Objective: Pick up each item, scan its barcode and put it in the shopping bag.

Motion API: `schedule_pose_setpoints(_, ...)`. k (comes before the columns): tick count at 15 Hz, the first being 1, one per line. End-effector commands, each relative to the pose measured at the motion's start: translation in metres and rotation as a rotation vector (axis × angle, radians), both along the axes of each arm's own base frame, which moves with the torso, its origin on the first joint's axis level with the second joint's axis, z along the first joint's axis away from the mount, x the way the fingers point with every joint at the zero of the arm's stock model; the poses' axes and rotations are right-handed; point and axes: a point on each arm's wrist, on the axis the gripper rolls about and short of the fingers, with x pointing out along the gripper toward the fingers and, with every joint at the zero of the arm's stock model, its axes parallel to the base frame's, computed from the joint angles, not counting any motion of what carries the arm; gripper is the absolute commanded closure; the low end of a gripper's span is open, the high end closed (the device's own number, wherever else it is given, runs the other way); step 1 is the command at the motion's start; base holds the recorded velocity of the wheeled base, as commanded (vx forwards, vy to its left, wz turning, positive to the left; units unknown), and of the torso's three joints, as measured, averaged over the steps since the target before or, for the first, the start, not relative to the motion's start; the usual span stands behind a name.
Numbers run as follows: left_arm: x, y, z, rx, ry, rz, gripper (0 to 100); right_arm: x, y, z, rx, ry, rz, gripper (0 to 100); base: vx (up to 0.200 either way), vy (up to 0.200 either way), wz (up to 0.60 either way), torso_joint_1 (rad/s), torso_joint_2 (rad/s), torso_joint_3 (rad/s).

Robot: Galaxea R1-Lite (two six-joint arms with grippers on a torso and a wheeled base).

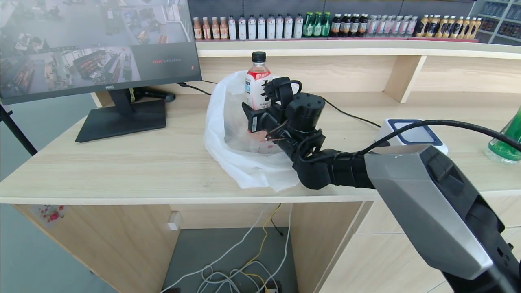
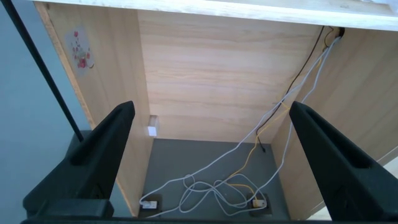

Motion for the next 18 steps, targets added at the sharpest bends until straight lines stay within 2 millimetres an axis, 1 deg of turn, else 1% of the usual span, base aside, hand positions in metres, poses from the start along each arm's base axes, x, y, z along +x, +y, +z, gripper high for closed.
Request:
schedule_pose_setpoints(1,0.0000,0.0000,0.0000,0.000,0.000,0.000,0,-0.0006,-0.0001,0.0013,0.001,-0.002,0.000,100,0.000,0.000,0.00,0.000,0.00,0.000)
schedule_pose_setpoints(8,0.0000,0.0000,0.0000,0.000,0.000,0.000,0,-0.0012,0.0004,0.0018,0.000,-0.001,0.001,100,0.000,0.000,0.00,0.000,0.00,0.000)
schedule_pose_setpoints(9,0.0000,0.0000,0.0000,0.000,0.000,-0.001,0,-0.0012,0.0005,0.0018,0.000,-0.001,0.003,0,0.000,0.000,0.00,0.000,0.00,0.000)
schedule_pose_setpoints(18,0.0000,0.0000,0.0000,0.000,0.000,0.000,0,-0.0046,0.0008,0.0087,0.016,-0.027,0.000,0,0.000,0.000,0.00,0.000,0.00,0.000)
